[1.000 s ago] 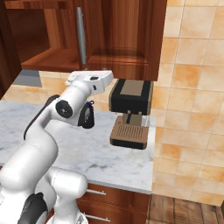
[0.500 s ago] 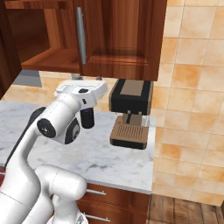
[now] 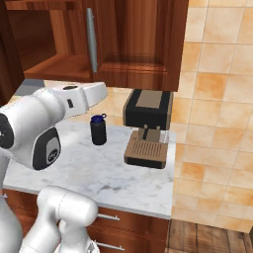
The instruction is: Close all open cabinet doors.
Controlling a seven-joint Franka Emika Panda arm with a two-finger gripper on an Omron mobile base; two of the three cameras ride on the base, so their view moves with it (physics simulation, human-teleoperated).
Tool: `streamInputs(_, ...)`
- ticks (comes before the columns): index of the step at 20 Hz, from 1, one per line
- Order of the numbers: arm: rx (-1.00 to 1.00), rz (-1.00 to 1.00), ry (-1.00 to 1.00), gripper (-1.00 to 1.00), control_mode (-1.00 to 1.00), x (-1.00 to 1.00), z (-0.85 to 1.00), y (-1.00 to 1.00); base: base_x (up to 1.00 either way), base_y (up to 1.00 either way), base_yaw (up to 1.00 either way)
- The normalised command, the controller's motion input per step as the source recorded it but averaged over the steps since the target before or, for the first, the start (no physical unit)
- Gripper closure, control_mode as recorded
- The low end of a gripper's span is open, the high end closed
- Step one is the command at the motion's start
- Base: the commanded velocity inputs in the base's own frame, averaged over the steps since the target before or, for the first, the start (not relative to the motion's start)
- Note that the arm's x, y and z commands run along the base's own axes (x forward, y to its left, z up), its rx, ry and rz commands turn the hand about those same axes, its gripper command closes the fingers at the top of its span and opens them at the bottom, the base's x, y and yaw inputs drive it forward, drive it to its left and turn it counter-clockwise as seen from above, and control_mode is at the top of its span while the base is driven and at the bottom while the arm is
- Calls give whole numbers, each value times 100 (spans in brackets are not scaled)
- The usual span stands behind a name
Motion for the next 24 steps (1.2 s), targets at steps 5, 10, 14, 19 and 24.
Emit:
streamInputs(5, 0, 0, 6, -100, -100, -100, 5, 45, 0, 0, 0)
streamInputs(10, -1, -1, 0, -100, -100, -100, 0, 87, 0, 0, 0)
streamInputs(14, -1, 0, 0, -100, -100, -99, -2, 100, 0, 0, 0)
streamInputs(19, 0, 2, 0, -100, -100, -64, -6, 100, 0, 0, 0)
streamInputs(24, -2, 4, -7, -100, -100, -23, -24, 100, 0, 0, 0)
